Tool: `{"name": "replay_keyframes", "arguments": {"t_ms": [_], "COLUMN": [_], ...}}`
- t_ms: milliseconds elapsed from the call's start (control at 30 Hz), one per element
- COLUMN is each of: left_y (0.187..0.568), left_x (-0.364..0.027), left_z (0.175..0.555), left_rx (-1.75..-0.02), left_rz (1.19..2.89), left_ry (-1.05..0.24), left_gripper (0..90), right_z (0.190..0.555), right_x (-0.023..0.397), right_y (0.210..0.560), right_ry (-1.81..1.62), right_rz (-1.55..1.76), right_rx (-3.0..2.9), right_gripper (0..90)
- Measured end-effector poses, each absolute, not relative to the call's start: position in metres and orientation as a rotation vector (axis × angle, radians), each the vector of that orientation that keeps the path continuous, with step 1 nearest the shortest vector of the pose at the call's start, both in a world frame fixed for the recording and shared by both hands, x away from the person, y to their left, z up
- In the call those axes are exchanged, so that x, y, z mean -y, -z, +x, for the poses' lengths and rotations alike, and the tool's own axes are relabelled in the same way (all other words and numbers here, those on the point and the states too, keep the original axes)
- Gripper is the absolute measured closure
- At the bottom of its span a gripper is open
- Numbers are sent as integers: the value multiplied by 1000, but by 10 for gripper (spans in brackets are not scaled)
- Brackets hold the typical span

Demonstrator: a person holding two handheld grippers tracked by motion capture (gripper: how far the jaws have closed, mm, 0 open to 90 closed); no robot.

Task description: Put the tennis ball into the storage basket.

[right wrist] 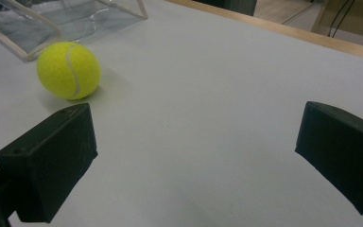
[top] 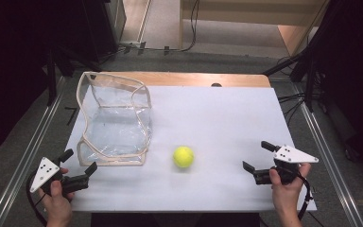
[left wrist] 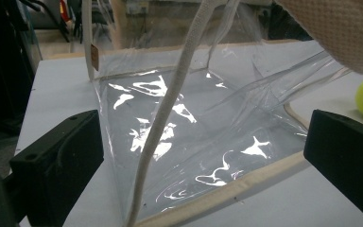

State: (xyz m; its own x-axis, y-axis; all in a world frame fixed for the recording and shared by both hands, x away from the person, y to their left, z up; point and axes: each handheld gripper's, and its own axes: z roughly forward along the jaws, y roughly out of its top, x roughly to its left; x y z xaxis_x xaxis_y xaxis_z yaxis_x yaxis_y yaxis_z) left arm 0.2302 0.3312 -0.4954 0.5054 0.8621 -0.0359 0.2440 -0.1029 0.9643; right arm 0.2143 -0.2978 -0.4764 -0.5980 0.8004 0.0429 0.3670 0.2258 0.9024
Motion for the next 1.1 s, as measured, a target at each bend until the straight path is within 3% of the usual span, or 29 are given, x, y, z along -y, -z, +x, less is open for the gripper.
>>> {"name": "replay_keyframes", "arguments": {"t_ms": [1100], "left_y": [496], "left_x": [-330], "left_z": [230], "left_rx": [-966], "left_rz": [1645], "left_ry": [-705], "left_gripper": [0], "right_z": [255], "right_x": [236], "right_y": [440], "right_ry": [-1315], "right_rz": [884], "right_rx": [-2268], "right_gripper": [0]}}
